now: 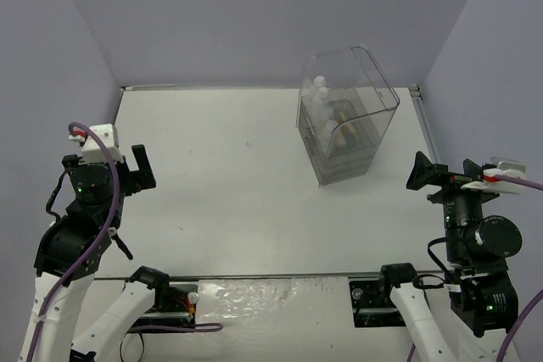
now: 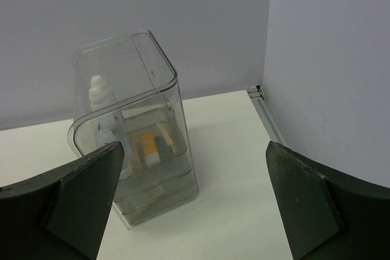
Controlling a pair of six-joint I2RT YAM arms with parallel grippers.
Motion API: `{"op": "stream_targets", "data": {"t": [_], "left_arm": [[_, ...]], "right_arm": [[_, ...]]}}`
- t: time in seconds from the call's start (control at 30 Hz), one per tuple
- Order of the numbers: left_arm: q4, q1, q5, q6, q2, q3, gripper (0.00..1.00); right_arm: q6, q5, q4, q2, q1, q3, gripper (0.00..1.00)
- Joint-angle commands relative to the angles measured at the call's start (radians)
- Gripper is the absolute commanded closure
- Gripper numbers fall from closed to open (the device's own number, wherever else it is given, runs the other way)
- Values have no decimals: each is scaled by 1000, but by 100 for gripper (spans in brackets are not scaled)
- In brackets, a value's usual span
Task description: Organize the makeup
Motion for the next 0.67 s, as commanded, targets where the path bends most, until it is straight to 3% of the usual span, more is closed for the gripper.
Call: {"op": "stream_targets", "data": {"t": [0.0,0.63], "left_arm": [[-20,1,-20,-47,-19,-12,3],[-127,1,-6,-66,-52,-10,3]], "right_arm": [[18,32,9,-5,20,22,0],[44,6,-61,-48,33,76,0]]}}
